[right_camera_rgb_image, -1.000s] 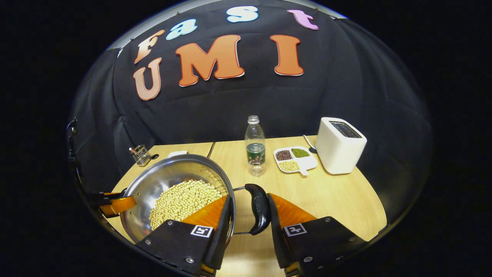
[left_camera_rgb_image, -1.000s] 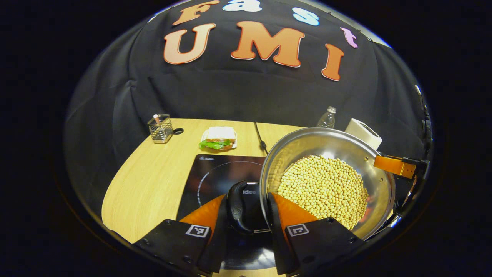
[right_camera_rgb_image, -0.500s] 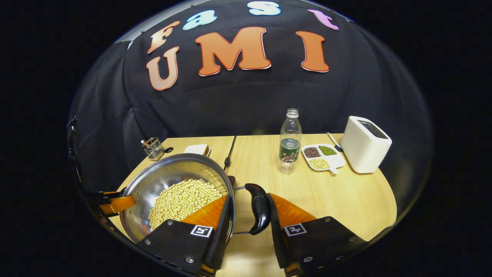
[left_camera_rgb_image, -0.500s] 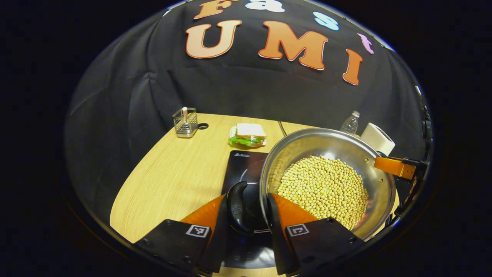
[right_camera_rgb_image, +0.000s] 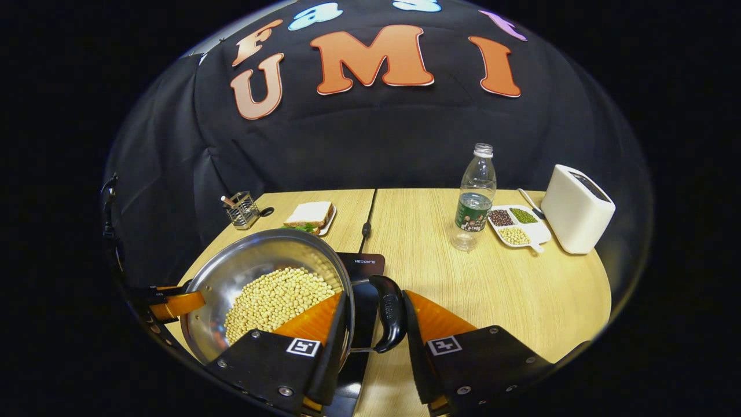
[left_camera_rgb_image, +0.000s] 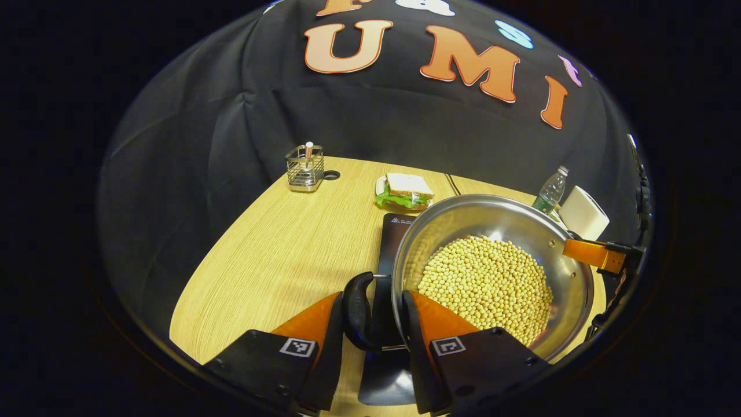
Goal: First push the handle of the pot to place it horizontally, then grasp the pot with both hands and set it on the induction cooktop.
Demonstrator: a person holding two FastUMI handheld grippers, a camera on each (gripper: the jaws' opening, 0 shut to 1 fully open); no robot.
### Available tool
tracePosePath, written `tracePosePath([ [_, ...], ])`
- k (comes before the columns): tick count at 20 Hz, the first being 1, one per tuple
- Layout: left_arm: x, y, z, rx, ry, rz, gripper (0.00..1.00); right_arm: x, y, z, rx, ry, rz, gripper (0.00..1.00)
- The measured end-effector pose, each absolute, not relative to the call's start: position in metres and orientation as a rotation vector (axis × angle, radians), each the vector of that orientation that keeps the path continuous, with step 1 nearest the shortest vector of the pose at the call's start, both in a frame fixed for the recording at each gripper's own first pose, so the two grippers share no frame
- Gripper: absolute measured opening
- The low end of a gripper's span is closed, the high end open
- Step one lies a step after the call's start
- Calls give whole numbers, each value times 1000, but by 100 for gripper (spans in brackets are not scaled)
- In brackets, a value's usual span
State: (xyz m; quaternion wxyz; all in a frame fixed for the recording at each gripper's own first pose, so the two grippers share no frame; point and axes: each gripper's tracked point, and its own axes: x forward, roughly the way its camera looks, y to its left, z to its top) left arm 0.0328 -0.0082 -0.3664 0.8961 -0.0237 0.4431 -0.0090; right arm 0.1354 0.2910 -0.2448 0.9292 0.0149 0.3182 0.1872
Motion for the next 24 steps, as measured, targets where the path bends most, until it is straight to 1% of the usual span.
tracePosePath([
  [1, 32, -9, -366, -50, 929, -21, 55, 134, 291, -247, 31, 660, 382, 53],
  [3, 35, -6, -366, -40, 924, -27, 57, 136, 292, -247, 41, 661, 381, 53],
  [4, 35, -7, -367, -35, 919, -32, 64, 135, 290, -248, 38, 662, 379, 54],
  [5, 34, -7, -367, -30, 920, -37, 60, 134, 288, -252, 28, 671, 376, 55],
  [6, 39, -9, -361, -27, 907, -45, 64, 134, 284, -250, 10, 660, 365, 58],
  [7, 44, -10, -354, -16, 886, -46, 71, 142, 280, -240, -11, 611, 344, 60],
  [8, 47, -10, -345, -3, 869, -46, 67, 147, 273, -228, -24, 573, 328, 63],
  [9, 51, -8, -339, 6, 853, -37, 80, 149, 267, -220, -32, 544, 317, 60],
  [10, 51, -9, -335, 8, 837, -34, 83, 149, 260, -214, -33, 524, 312, 74],
  [11, 50, -11, -329, 7, 824, -31, 86, 147, 252, -208, -30, 511, 307, 79],
  [12, 49, -13, -324, 4, 806, -33, 89, 145, 244, -200, -28, 497, 300, 87],
  [13, 52, -14, -315, 7, 783, -34, 98, 144, 235, -193, -29, 484, 291, 91],
  [14, 53, -16, -301, 17, 754, -35, 99, 142, 225, -185, -32, 471, 282, 94],
  [18, 68, -29, -239, 63, 582, -32, 99, 137, 183, -147, -30, 386, 238, 94],
  [19, 70, -35, -227, 54, 551, -36, 95, 136, 172, -135, -28, 360, 227, 94],
  [20, 70, -42, -212, 42, 518, -43, 99, 133, 162, -122, -26, 333, 218, 94],
  [22, 66, -42, -177, 29, 441, -48, 98, 127, 139, -94, -23, 273, 194, 94],
  [24, 66, -43, -138, -2, 359, -44, 100, 117, 116, -65, -18, 210, 172, 94],
])
